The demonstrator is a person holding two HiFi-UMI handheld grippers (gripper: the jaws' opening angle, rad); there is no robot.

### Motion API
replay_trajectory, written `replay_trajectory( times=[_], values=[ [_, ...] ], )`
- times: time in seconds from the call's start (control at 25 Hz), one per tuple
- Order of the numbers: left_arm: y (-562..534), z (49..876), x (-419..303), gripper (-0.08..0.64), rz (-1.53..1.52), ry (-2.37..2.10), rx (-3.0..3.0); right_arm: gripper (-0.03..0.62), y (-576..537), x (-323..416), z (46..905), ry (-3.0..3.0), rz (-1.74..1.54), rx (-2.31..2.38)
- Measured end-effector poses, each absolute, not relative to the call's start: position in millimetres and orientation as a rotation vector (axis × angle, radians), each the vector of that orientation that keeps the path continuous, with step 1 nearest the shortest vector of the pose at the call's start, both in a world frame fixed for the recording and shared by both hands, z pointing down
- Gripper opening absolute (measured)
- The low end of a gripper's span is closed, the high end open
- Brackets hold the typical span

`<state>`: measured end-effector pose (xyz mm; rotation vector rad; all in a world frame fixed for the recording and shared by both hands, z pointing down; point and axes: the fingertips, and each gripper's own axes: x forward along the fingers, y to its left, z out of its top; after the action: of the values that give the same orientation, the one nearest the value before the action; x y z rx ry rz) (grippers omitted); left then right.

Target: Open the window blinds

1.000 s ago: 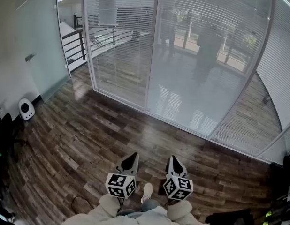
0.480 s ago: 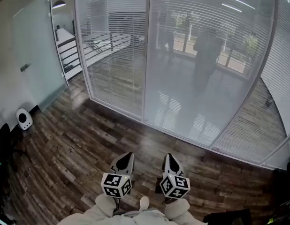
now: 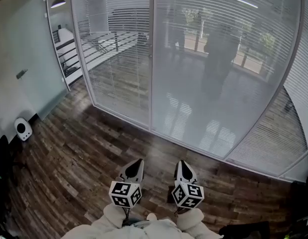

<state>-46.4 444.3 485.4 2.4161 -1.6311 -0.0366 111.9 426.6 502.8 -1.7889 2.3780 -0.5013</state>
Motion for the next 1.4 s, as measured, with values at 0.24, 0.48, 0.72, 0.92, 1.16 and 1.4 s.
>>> replay_trajectory(
  times=[0.24,0.48,0.72,0.92,1.16,1.4],
  values=[
    [388,486,-52,-0.002,-0.065,-1.631,2.408,0.014,367,99,509,2.405,-0.525,-1.787],
    [314,490,-49,-0.002,-0.062,-1.587,2.428,0.014,301,96,514,2.407,-0.518,-1.813],
    [228,500,-55,-0.002,-0.070,-1.523,2.442,0.014,218,90,524,2.374,-0.531,-1.860],
    [155,497,-69,-0.002,-0.065,-1.484,2.465,0.014,140,75,513,2.345,-0.505,-1.872],
    [81,498,-89,-0.002,-0.105,-1.433,2.501,0.014,72,55,516,2.341,-0.486,-1.883],
    [19,508,-90,-0.002,-0.102,-1.376,2.493,0.014,19,58,528,2.315,-0.518,-1.955]
  ],
)
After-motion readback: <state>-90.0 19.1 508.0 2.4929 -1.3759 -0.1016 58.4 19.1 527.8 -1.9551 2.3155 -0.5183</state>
